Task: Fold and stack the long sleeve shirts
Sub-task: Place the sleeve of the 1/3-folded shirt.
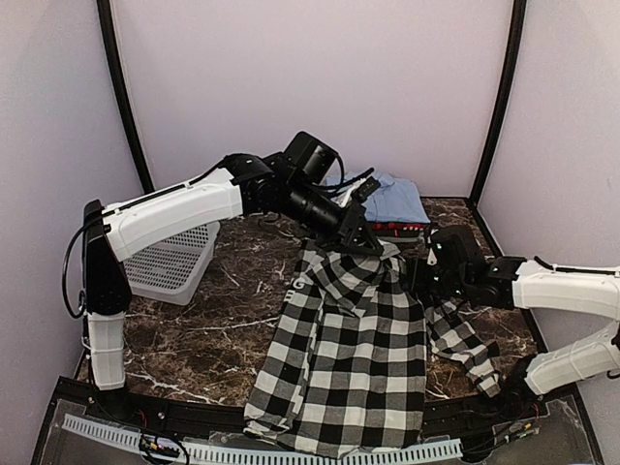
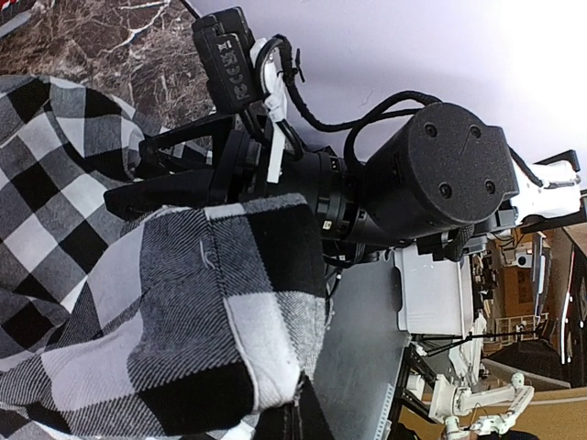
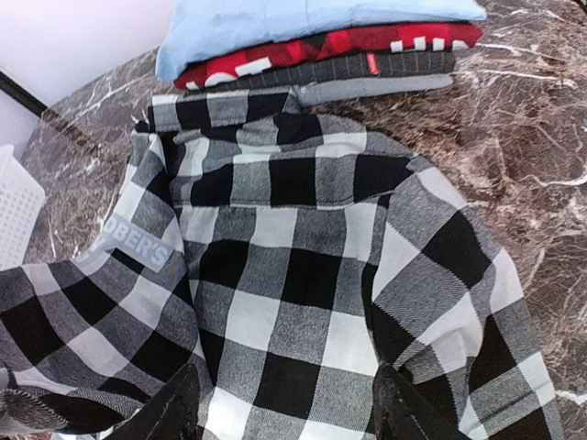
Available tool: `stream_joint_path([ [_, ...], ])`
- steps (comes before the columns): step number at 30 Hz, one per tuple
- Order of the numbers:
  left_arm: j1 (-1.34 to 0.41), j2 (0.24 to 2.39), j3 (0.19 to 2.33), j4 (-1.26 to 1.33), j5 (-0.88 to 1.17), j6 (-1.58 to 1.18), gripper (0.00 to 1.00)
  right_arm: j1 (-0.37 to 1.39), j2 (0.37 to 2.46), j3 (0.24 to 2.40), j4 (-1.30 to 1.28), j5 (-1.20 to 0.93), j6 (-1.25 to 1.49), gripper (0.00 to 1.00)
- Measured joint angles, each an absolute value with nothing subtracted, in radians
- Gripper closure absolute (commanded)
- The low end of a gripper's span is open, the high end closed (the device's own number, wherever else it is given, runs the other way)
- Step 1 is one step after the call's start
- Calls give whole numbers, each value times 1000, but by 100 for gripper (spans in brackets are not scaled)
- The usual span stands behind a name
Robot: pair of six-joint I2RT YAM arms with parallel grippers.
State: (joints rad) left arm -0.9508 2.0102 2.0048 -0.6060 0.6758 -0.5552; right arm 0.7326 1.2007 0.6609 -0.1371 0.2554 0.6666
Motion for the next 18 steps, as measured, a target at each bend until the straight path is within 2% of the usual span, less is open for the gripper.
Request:
stream_joint_path([
  [7, -947, 2027, 2041, -641, 706, -486, 100, 692, 1114, 649, -157, 293, 677, 39],
  [18, -950, 2026, 2025, -628, 812, -453, 100, 672, 1097, 623, -179, 323, 691, 38],
])
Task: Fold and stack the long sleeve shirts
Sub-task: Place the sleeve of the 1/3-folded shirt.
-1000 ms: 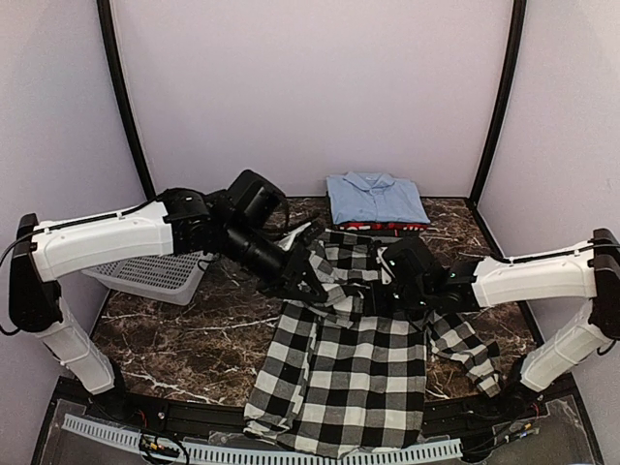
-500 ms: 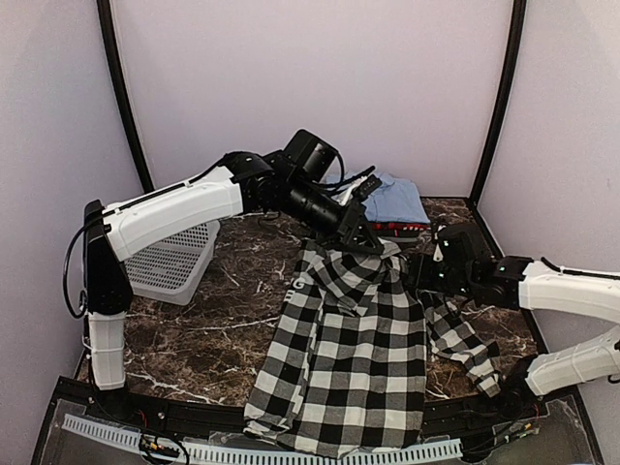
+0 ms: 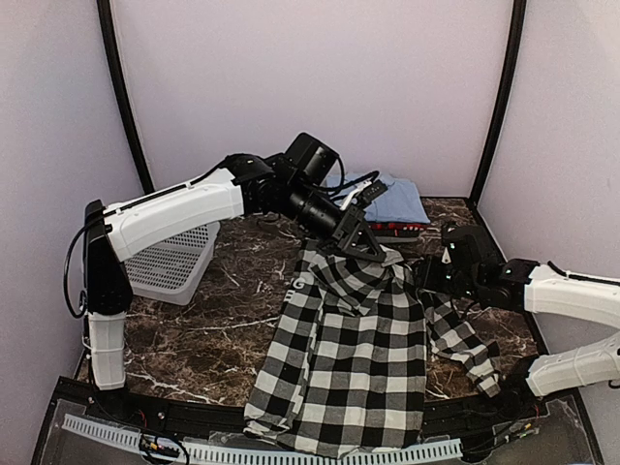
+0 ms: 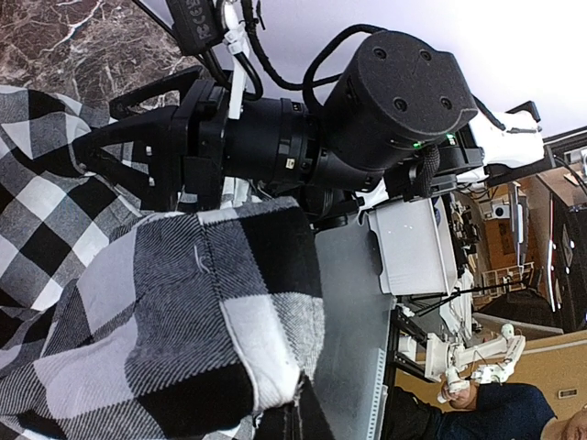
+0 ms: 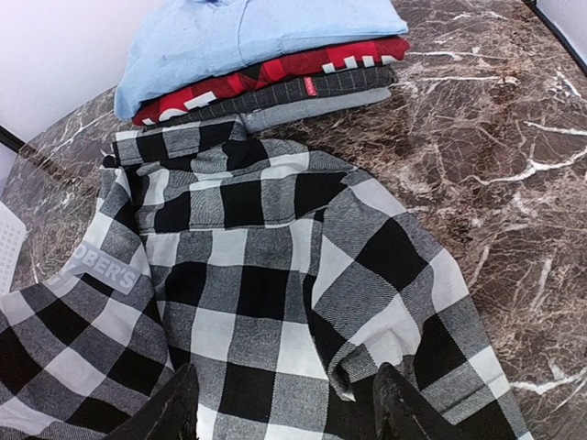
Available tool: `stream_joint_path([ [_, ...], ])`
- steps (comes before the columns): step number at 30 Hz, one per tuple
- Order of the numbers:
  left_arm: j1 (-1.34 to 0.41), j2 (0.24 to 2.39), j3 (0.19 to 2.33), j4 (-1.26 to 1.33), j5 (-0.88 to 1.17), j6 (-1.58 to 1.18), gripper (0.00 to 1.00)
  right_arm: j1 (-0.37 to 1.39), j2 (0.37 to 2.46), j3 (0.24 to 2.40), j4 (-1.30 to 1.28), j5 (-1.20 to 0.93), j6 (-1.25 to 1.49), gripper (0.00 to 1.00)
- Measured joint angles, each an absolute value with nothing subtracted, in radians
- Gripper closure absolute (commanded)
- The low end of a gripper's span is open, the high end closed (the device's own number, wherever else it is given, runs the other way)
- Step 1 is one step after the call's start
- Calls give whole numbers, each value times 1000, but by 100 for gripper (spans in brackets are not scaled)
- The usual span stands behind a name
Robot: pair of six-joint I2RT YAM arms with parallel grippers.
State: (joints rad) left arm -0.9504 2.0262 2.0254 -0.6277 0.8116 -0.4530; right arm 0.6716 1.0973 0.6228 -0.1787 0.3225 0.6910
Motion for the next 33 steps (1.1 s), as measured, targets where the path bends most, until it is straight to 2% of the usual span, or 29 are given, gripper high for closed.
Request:
stream_joint_path([
  [13, -997, 2105, 2126, -573, 834, -360, 100, 653, 991, 624, -220, 404, 707, 37],
  [33, -1020, 2156, 2128, -496, 913, -327, 100, 653, 884, 601, -271, 450, 774, 36],
])
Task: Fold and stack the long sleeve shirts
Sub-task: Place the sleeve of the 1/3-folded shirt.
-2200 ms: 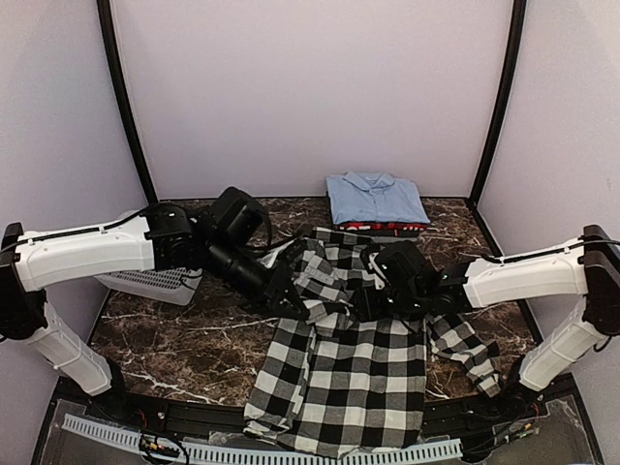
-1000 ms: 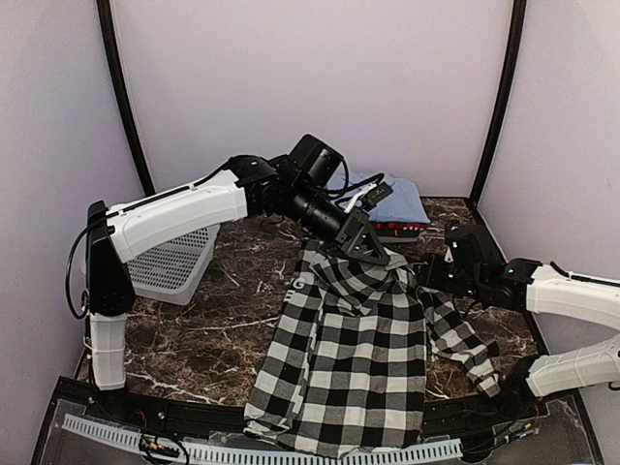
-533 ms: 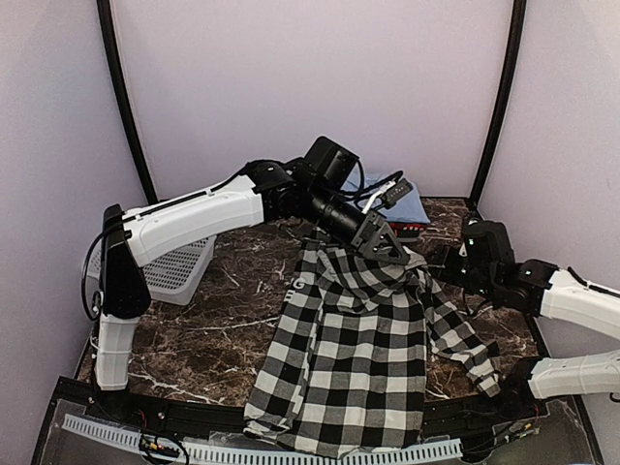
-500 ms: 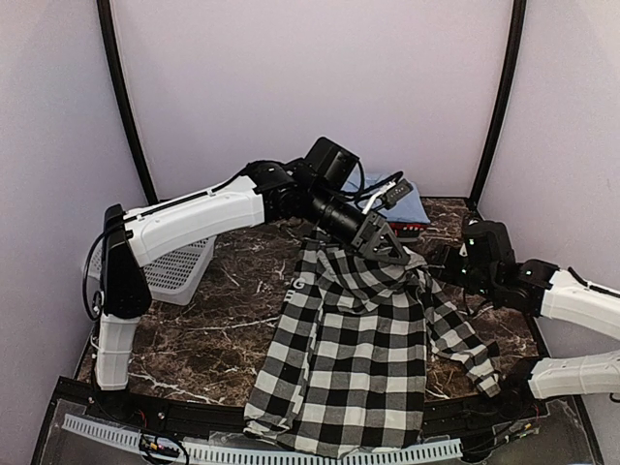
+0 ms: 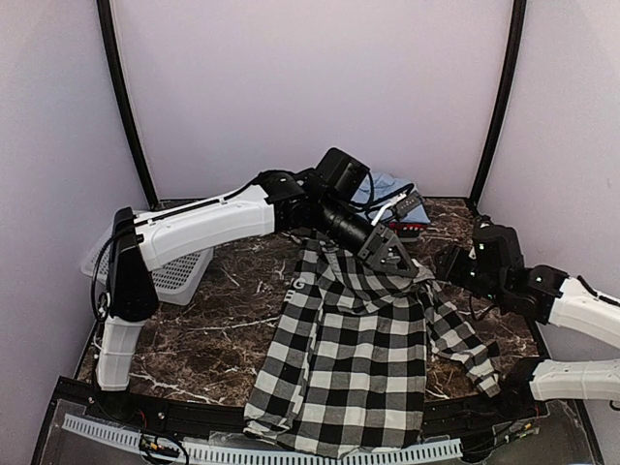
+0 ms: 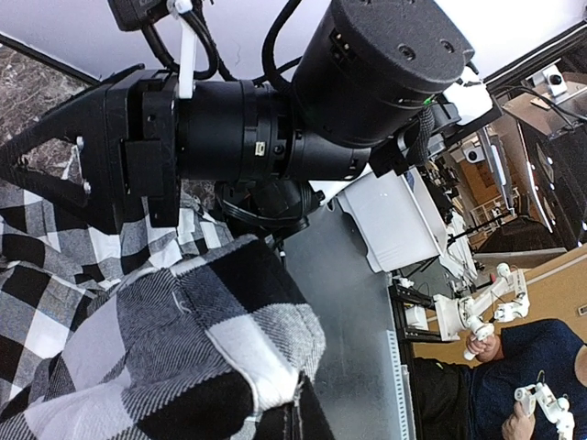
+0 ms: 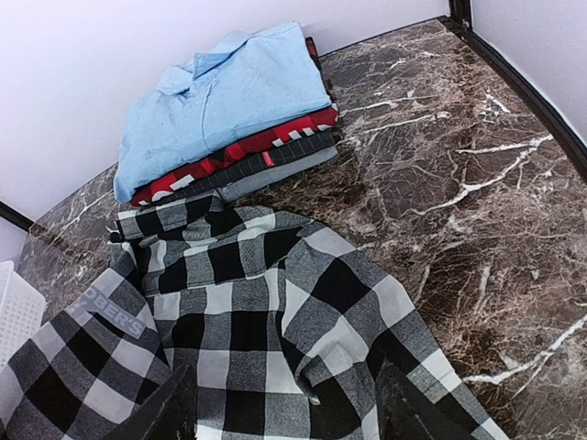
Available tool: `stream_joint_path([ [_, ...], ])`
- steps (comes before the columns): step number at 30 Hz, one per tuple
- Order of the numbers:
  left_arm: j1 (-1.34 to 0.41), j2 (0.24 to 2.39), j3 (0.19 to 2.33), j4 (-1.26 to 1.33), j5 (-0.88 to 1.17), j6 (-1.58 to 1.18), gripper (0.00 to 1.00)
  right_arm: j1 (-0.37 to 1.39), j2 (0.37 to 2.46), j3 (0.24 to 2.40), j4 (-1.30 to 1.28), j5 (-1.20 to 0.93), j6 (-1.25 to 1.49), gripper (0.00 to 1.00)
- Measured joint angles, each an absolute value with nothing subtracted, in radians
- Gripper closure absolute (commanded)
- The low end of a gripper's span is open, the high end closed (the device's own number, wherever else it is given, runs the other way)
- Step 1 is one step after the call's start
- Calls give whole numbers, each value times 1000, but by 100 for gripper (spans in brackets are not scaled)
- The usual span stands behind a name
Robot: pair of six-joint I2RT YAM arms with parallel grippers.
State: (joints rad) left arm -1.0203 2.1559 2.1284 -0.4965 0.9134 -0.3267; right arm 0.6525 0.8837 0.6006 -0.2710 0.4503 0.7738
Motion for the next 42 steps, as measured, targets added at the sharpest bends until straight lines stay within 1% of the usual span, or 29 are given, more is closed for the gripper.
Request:
stream_joint_path([
  [8, -1044, 2215, 2128, -479, 947, -318, 100, 652, 766, 582, -297, 484, 796, 36],
  [28, -1054, 2288, 2152, -417, 1007, -301, 100, 652, 700, 581, -316, 507, 818, 36],
  [33, -1055, 2307, 2171, -406, 1001, -287, 100, 652, 688, 581, -317, 517, 822, 36],
  [42, -1054, 2317, 2218, -400, 910, -232, 100, 652, 627, 581, -324, 527, 824, 36],
])
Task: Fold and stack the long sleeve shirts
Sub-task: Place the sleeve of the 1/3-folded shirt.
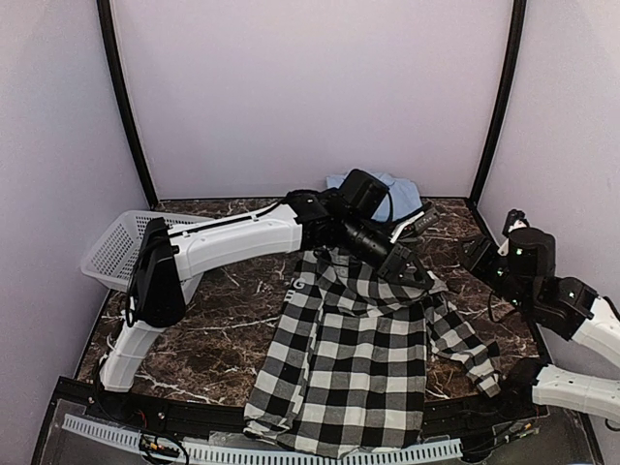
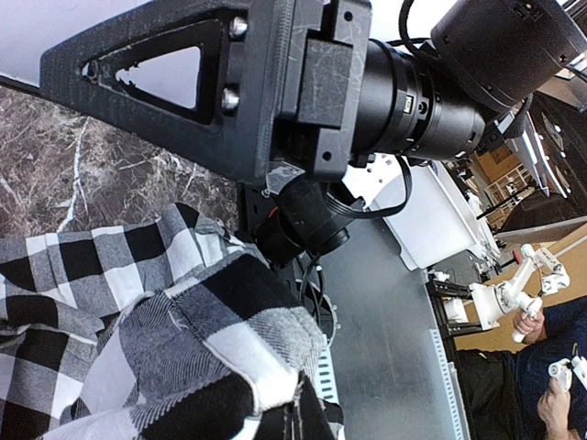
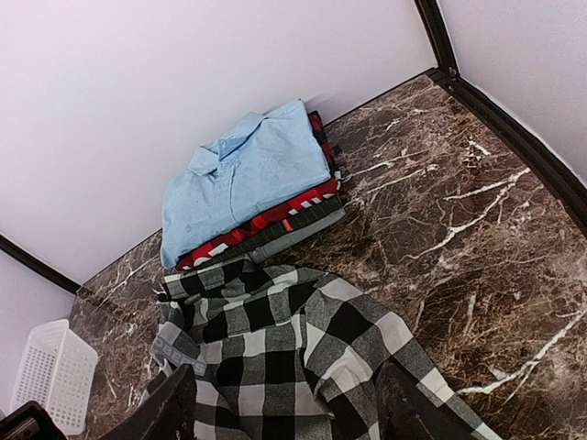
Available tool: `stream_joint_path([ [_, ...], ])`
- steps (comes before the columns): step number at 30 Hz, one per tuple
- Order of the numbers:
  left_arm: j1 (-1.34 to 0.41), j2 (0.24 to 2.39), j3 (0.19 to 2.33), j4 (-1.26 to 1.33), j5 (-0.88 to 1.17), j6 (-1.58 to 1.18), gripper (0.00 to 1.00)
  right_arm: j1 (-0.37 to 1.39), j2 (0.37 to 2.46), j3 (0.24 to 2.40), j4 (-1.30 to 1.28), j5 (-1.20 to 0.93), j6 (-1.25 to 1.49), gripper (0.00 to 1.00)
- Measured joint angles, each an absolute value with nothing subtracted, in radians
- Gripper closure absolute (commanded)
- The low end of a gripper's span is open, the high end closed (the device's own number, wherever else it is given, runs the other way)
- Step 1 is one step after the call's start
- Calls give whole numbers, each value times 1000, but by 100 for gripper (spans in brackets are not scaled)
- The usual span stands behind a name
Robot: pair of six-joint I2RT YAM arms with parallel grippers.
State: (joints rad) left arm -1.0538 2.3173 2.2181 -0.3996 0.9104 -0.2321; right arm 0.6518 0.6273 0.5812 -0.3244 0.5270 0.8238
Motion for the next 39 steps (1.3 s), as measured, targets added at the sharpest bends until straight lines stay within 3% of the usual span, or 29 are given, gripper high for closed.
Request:
stream_joint_path([
  [14, -1069, 2362, 2223, -394, 886, -181, 100, 652, 603, 581, -336, 532, 820, 36],
  [26, -1074, 2348, 2188, -406, 760, -156, 100, 652, 735, 584, -292, 484, 782, 35],
  [34, -1033, 2109, 1861, -358, 652, -152, 100, 652, 854, 630, -263, 413, 722, 34],
  [39, -1023, 1885, 1552, -295, 614, -169, 100, 652, 941, 651, -229, 339, 686, 33],
])
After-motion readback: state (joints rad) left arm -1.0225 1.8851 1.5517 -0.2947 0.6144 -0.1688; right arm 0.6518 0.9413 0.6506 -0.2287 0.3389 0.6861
